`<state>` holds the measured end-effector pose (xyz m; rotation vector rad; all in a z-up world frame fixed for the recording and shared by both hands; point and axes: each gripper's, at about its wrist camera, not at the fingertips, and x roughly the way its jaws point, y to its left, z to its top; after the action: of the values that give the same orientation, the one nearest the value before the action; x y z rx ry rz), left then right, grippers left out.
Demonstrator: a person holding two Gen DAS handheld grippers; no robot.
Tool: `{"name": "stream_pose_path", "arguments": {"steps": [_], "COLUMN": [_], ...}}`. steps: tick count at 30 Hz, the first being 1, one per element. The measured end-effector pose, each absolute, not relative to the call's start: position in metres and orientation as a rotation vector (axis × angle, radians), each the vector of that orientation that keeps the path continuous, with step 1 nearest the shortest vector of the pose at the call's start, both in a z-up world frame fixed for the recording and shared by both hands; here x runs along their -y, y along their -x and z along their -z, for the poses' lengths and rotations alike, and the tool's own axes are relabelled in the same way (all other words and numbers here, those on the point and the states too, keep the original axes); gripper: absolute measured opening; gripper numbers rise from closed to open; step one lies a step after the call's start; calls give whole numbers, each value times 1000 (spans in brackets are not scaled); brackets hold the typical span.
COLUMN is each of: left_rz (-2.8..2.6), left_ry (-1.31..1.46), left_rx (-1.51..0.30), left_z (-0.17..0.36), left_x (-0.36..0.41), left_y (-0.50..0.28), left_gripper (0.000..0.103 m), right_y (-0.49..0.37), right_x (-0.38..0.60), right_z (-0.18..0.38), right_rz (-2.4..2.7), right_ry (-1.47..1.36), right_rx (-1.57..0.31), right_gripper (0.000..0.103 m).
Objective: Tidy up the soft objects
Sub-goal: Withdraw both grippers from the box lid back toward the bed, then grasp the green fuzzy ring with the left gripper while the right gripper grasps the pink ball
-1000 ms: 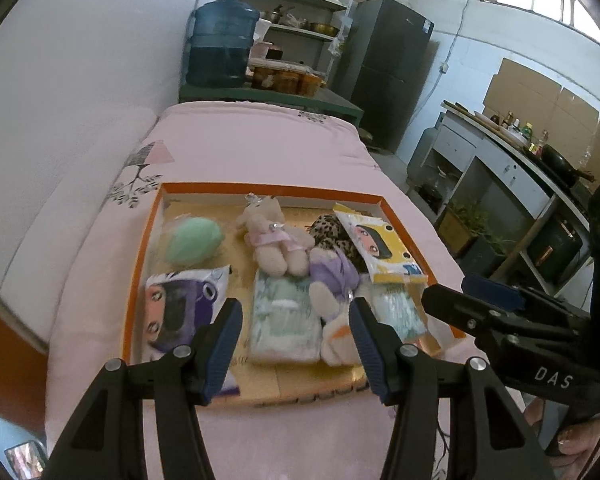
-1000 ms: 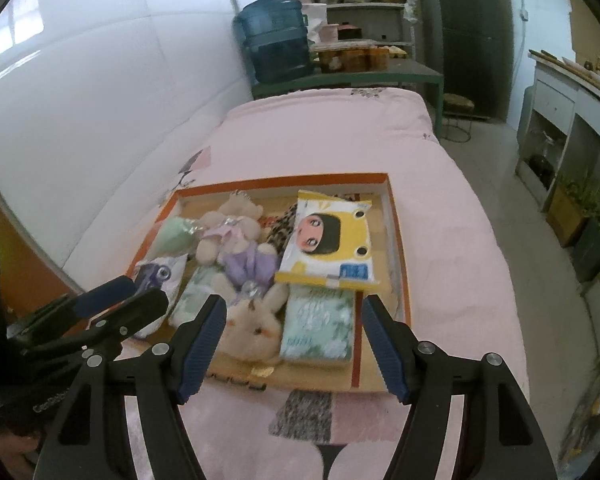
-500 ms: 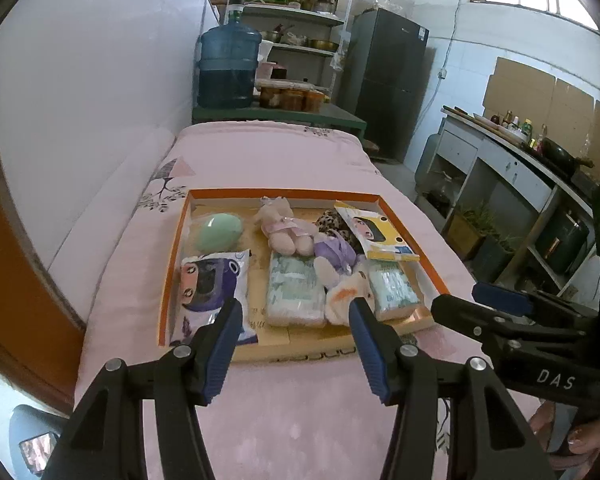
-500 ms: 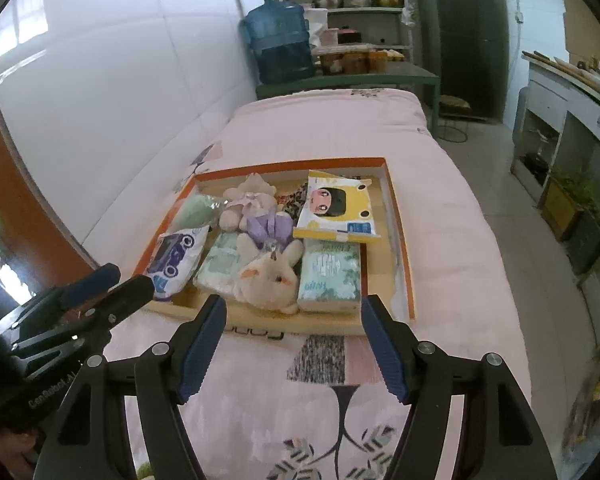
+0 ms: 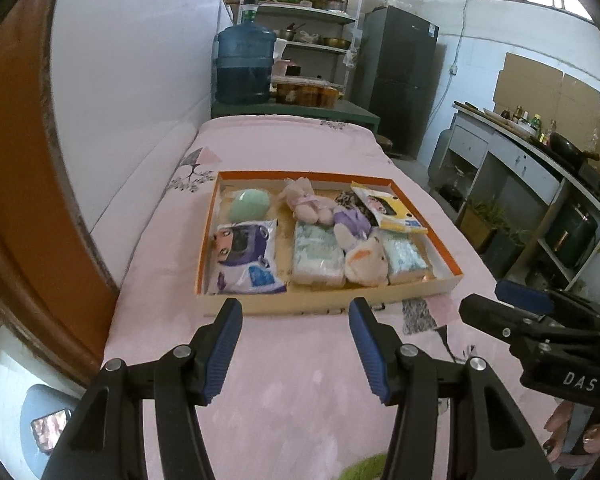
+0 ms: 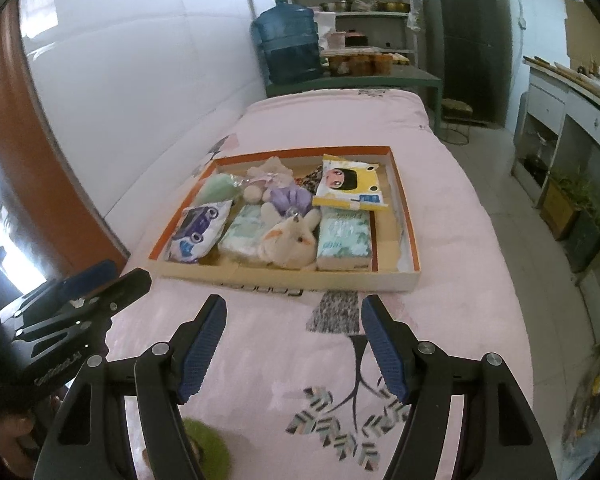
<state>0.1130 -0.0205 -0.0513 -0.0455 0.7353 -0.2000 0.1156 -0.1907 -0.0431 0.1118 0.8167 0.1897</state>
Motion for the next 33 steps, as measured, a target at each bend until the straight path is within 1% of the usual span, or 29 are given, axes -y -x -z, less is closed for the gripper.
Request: {"name": "stream_pose_path", "arguments": {"steps": [16, 26, 28, 30, 31, 33], "left_rz": [179, 180, 178, 174, 173, 170], "left_ry": [67, 82, 86, 92, 94, 100], "left_rx": [-734, -733, -739, -744, -746, -751], "left_z": [64, 74, 77, 80, 81, 83], "left_x": [-5, -13, -16, -18, -20, -22], "left_y": [-73, -57, -55, -53, -53, -53], "left_gripper": [55, 55, 55, 55, 55, 55], "right_y": [-42, 1, 0, -4, -5, -9], "right_x": [159, 108, 104, 103, 103, 104], "right_z": [52, 82, 89, 95, 97, 101], "right_rz": [-281, -468, -471, -473, -471, -467], "right_ry": [-62, 35, 41, 30, 27, 20], "right_rx": [-775, -788, -800, -815, -820, -830], "right_gripper": [72, 72, 69, 60, 59, 53]}}
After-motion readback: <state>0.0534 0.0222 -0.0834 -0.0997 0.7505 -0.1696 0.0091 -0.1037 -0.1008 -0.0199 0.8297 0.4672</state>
